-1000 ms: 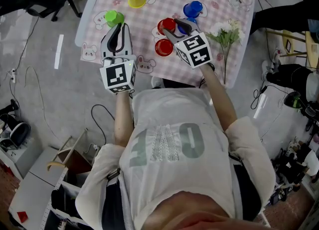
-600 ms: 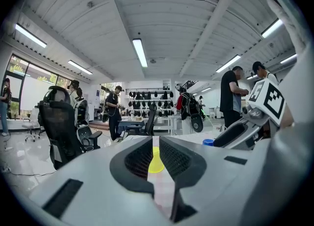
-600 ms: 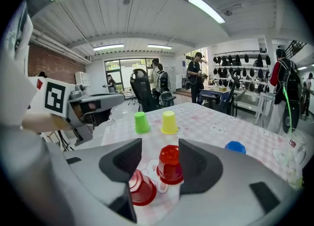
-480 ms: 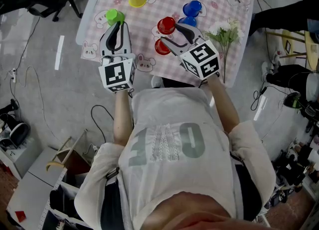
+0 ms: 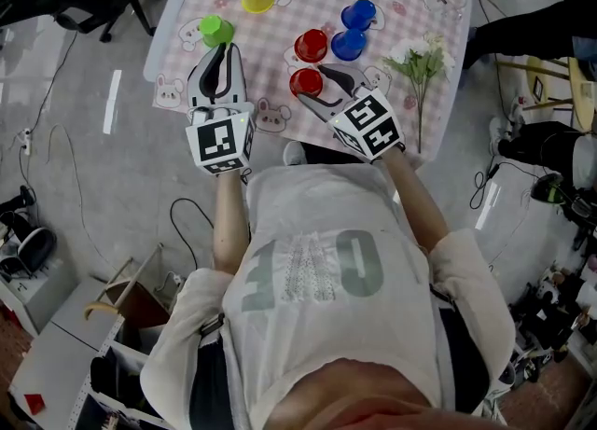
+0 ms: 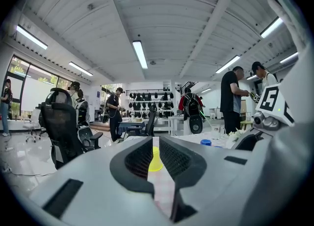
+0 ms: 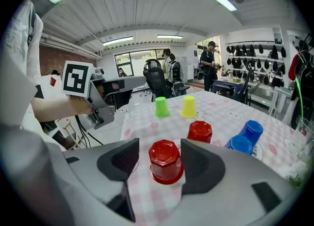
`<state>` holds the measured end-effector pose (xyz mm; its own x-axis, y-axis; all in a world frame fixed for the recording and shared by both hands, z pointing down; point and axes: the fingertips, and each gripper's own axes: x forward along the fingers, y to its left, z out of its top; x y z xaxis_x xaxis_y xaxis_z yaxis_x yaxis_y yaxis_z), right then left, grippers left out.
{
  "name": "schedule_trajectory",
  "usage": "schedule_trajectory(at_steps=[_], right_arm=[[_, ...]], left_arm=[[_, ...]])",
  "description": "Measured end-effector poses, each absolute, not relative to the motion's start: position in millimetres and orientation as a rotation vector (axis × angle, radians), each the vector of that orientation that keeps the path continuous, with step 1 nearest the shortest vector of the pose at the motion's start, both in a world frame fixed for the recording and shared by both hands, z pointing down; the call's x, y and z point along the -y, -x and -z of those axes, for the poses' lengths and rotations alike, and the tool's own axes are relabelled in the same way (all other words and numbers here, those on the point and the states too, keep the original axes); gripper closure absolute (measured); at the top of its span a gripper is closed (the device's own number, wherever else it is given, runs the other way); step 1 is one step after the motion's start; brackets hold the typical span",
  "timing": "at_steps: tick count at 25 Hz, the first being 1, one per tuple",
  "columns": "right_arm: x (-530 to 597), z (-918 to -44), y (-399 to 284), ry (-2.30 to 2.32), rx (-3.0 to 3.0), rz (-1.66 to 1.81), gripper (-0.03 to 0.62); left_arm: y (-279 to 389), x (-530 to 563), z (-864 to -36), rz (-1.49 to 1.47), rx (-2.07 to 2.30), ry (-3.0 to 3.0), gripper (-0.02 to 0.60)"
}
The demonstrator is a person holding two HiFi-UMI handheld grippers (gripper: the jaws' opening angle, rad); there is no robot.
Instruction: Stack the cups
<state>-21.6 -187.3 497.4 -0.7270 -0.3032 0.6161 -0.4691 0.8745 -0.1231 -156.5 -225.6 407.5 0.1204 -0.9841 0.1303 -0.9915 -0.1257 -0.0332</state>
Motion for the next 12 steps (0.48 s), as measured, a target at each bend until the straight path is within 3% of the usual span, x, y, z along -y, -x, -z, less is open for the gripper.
schedule_trajectory(at_steps=[9,12], right_arm=[[186.0,-510.5,18.7,-0.564,2.377,-0.306,0.332],[189.0,-511.2,17.7,-0.593,2.366,-0.3,0.375]], left_arm=[[159.6,217.6,-405.4,-0.18,2.048,-2.296,0.551],[160.4,216.0,-405.7,-0.178,2.05,-2.295,0.551]])
